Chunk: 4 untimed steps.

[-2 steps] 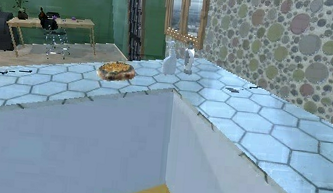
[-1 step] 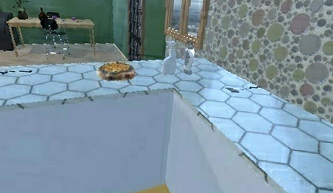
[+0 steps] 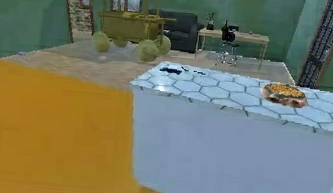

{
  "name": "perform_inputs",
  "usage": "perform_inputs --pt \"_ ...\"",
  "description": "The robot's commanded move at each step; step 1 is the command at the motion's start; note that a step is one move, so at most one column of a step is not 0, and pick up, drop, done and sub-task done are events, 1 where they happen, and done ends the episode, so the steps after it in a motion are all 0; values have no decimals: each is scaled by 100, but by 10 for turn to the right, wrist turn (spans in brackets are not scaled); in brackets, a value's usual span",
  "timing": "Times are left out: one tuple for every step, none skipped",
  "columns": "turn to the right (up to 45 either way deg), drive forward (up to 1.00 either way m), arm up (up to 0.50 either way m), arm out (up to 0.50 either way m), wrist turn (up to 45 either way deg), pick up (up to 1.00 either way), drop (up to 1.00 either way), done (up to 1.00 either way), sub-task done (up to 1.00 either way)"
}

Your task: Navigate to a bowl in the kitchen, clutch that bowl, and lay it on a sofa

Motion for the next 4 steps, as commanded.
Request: perform_inputs --pt "-360 0 0 0 0 0 0 0 0" --pt "0 100 0 0 0 0 0 0 0" --pt "-120 0 0 0 0 0 0 0 0" --pt "0 5 0 0 0 0 0 0 0"
